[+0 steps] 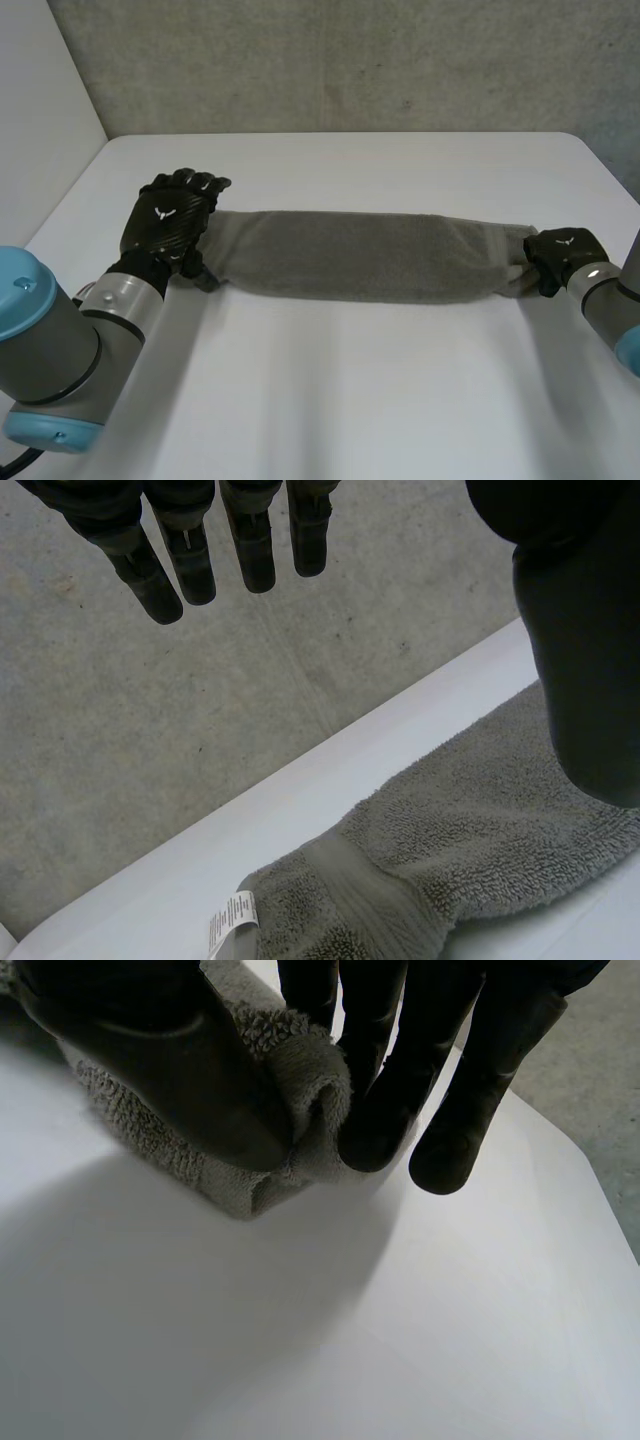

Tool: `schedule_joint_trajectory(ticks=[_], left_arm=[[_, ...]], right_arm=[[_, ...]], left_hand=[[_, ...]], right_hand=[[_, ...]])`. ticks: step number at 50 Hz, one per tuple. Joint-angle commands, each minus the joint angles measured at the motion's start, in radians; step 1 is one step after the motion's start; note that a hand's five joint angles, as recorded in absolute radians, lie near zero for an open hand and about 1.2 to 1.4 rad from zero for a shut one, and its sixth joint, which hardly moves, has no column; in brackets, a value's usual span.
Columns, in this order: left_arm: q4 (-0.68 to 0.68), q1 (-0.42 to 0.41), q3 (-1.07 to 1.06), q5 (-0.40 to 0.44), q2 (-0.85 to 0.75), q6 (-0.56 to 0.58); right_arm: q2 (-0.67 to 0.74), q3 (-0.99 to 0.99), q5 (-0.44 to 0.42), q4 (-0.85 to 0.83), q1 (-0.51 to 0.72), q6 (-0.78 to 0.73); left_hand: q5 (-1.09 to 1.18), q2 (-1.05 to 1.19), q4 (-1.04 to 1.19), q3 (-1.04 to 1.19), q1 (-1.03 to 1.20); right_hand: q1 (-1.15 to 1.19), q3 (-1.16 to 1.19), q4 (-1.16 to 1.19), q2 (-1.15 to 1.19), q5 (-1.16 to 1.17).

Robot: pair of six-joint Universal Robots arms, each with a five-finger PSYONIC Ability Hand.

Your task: Fold the towel.

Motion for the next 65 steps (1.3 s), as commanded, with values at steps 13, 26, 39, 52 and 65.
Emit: schedule_joint_trajectory(ticks=[13,26,39,52,65], left_arm=[[-0.001,-0.007,-0.011,-0.001,0.008,0.001],[0.001,-0.013,-0.011,-0.001,0.001,0.004],[0.004,-0.014,-0.011,-0.002,-0.016,0.004],[0.017,-0.016,-0.011,-0.002,-0.035,0.004],[0.017,-0.074,0.052,-0.002,-0.048,0.005]], right_arm=[[-0.034,-0.157,0.015,0.160,-0.261,-0.364],[-0.081,-0.400,0.024,0.154,0.258,-0.318],[0.159,-0.429,0.026,0.074,0.664,-0.323],[0.054,-0.346,0.123,0.048,0.601,-0.140],[-0.147,0.047,0.069,0.026,0.371,-0.033]], left_hand=[[-0.214,-0.075,-0.078,-0.061,-0.081],[-0.214,-0.075,-0.078,-0.061,-0.081],[-0.214,-0.075,-0.078,-0.061,-0.081],[-0.214,-0.075,-0.078,-0.061,-0.081],[-0.207,-0.068,-0.072,-0.054,-0.075]], right_hand=[[0.081,0.076,0.056,0.110,0.071],[0.081,0.076,0.056,0.110,0.071],[0.081,0.076,0.056,0.110,0.071],[-1.128,-1.132,-1.153,-1.099,-1.138],[-1.110,-1.115,-1.135,-1.081,-1.120]])
